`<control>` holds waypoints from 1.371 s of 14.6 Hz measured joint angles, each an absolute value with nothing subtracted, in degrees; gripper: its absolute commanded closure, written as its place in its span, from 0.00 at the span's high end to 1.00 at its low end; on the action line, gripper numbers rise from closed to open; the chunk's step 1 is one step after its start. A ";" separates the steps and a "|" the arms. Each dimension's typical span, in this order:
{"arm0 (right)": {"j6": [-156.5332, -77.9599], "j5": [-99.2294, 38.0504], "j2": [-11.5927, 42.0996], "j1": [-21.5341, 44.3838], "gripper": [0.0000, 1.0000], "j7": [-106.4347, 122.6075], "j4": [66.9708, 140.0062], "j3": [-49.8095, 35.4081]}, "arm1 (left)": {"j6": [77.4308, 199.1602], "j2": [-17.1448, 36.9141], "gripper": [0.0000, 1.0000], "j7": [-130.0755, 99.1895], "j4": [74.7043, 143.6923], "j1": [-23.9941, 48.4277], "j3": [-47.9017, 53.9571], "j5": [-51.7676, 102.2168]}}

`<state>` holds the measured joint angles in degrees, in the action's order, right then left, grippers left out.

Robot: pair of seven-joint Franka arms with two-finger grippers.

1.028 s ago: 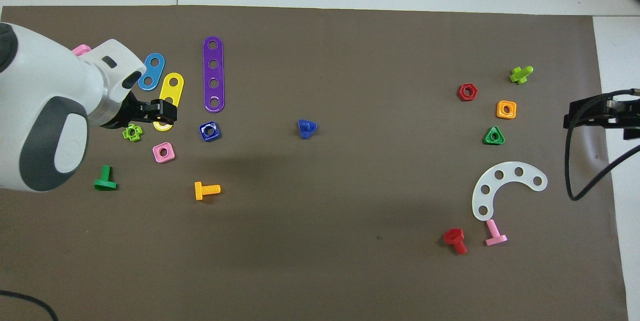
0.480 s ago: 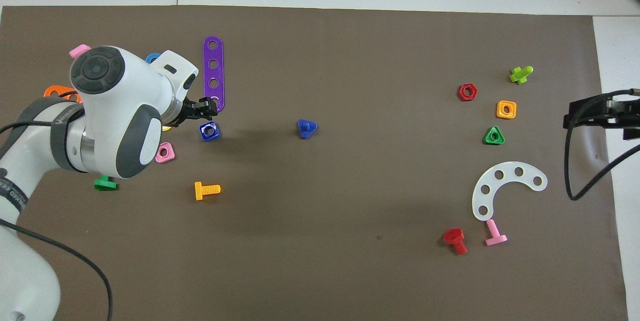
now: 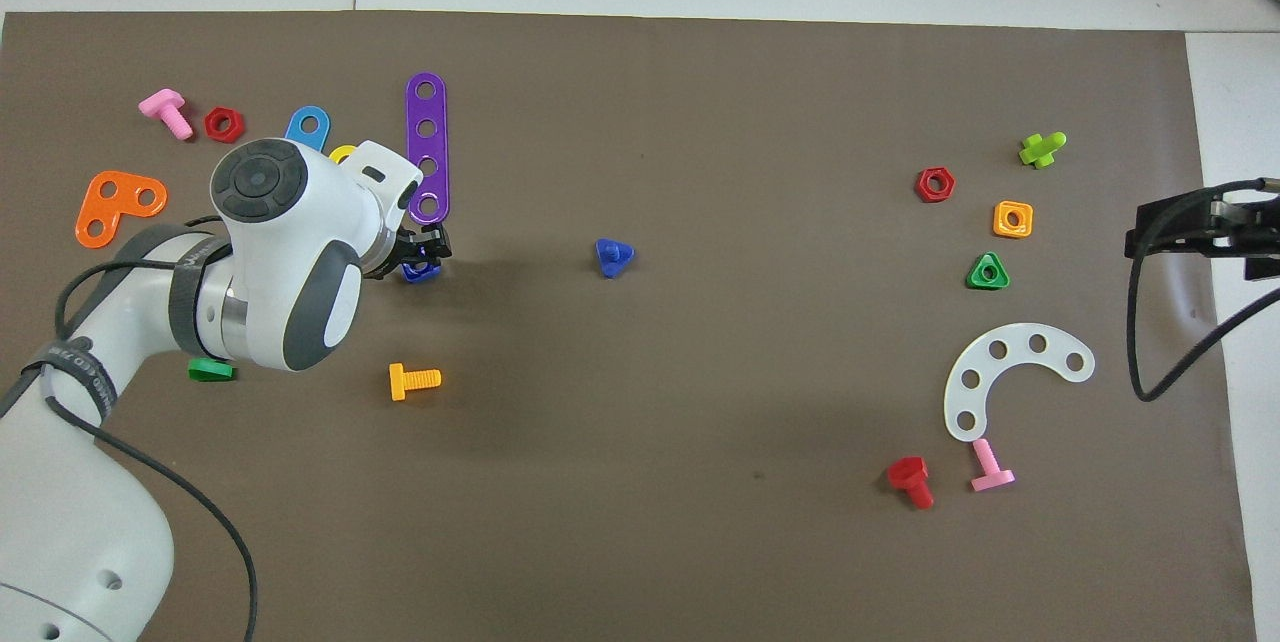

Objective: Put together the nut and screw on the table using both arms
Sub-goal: 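Grasp the blue square nut with the left gripper and lift it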

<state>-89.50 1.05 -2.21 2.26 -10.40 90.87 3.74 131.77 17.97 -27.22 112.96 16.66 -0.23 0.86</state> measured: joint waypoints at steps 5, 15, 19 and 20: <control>-89.44 1.05 -2.21 2.26 1.00 -10.40 90.90 3.74 | 134.12 17.98 0.61 -29.28 114.71 17.47 -0.31 0.86; -89.44 1.05 -2.21 2.64 1.00 -10.40 90.97 4.35 | 135.42 17.98 0.52 -29.93 115.87 17.75 -0.31 0.86; -89.43 1.05 -2.21 2.62 1.00 -10.40 90.98 4.70 | 135.65 17.98 0.41 -29.93 115.87 17.75 -0.31 0.86; -89.43 1.05 -2.21 2.62 1.00 -10.40 91.00 4.74 | 135.68 17.98 0.36 -29.93 115.87 17.75 -0.31 0.86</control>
<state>-89.43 1.05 -2.21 2.62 -10.40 91.00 4.74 135.68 17.98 -29.93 115.87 17.75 -0.31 0.86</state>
